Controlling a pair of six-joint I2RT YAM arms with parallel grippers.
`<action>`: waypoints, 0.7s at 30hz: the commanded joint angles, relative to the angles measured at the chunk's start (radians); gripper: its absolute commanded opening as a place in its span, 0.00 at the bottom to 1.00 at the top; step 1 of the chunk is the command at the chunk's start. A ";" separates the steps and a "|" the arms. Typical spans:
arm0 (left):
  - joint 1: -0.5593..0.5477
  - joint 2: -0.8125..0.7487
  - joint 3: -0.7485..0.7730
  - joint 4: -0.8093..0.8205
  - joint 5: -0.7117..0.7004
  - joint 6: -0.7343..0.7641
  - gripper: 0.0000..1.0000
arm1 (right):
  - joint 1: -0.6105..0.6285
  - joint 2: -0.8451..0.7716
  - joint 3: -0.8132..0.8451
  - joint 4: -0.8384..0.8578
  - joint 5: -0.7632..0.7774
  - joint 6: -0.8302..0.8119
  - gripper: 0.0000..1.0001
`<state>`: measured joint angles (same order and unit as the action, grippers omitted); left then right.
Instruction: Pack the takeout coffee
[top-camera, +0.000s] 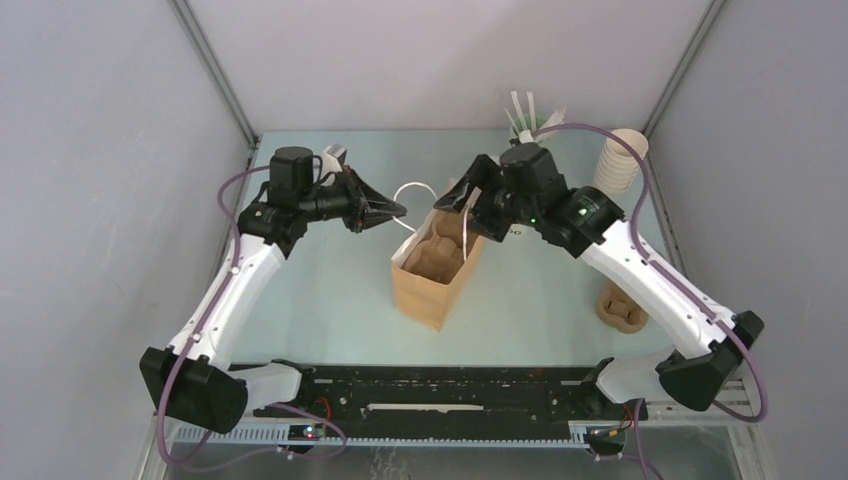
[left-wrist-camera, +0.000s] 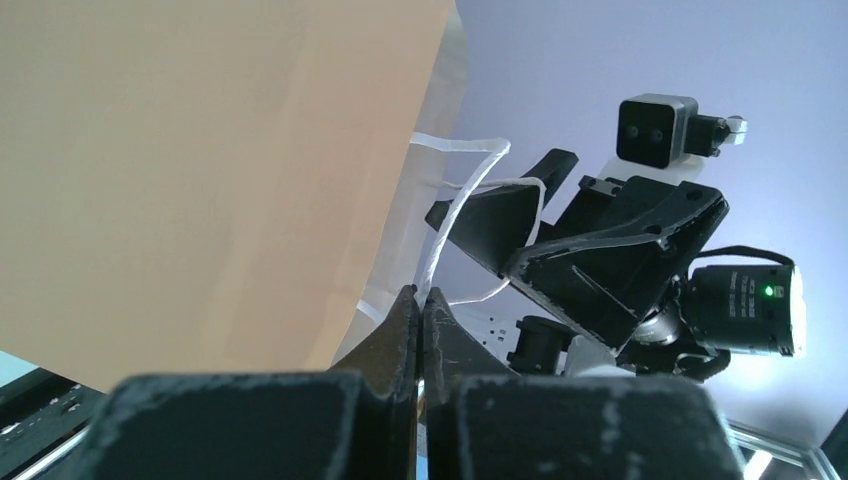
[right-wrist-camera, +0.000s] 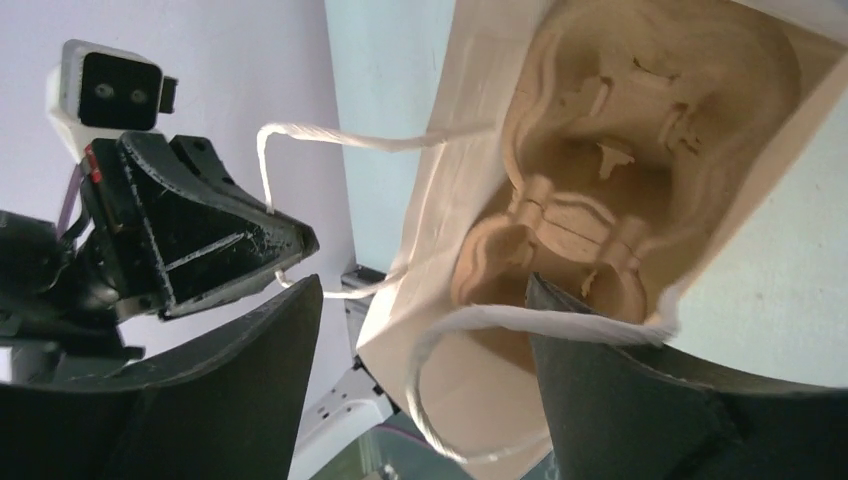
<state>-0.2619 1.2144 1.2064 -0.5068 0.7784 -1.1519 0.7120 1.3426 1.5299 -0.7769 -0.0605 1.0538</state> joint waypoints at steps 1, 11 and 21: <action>0.004 -0.050 0.086 -0.028 -0.048 0.066 0.00 | 0.055 0.013 0.037 0.109 0.216 -0.059 0.70; 0.006 -0.132 0.287 -0.226 -0.218 0.230 0.00 | 0.144 0.082 0.480 -0.195 0.270 -0.232 0.05; 0.007 -0.170 0.179 -0.195 -0.243 0.199 0.00 | 0.026 -0.001 0.133 -0.057 0.110 -0.208 0.00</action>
<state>-0.2596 1.0519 1.4708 -0.7193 0.5743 -0.9604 0.7971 1.3796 1.8660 -0.8886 0.1154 0.8474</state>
